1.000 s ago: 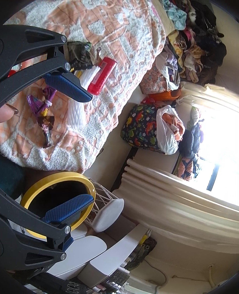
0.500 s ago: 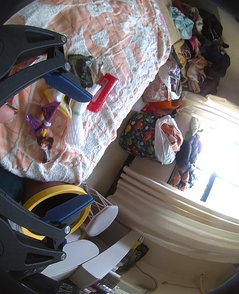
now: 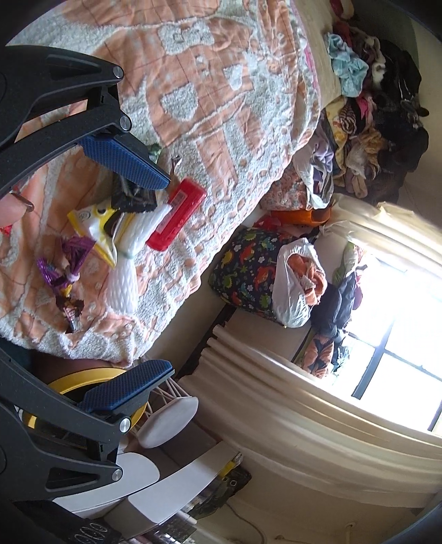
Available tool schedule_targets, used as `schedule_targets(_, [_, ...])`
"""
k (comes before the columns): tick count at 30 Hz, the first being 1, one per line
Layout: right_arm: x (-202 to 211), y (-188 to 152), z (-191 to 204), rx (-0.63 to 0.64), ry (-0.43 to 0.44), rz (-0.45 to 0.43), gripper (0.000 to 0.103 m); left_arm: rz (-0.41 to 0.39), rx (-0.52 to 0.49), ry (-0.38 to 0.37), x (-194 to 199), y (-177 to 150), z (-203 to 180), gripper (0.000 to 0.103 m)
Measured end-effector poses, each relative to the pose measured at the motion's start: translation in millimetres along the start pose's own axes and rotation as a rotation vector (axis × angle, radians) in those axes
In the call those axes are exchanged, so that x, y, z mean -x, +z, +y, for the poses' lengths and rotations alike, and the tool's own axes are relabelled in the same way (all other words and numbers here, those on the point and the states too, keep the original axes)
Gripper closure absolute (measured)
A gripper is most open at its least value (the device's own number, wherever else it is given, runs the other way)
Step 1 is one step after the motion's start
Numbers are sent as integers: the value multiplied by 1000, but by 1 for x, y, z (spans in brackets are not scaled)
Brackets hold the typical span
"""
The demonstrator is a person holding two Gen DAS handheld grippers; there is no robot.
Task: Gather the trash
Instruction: 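Move both open tools back toward the remaining trash on the bed, then grasp the purple candy wrapper with right tool while left tool grasps the green snack bag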
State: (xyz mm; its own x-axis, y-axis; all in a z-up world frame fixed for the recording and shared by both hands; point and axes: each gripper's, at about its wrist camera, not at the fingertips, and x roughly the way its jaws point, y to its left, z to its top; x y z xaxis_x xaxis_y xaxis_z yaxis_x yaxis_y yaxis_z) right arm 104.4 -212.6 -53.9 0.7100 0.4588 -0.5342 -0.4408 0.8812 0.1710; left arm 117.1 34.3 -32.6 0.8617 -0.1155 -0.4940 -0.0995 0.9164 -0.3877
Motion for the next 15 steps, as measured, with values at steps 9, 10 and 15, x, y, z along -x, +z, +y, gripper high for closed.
schedule_targets(9, [-17,-5,19,52,34,53,18,-6,43,48,0,3,27,11])
schedule_targets(10, [-19,-4,22,60,44,58,18,-6,46,53,-1,4,30,11])
schedule_targets(15, [-31,-2,43,126,94,89,19,1,76,87,-4,4,49,11])
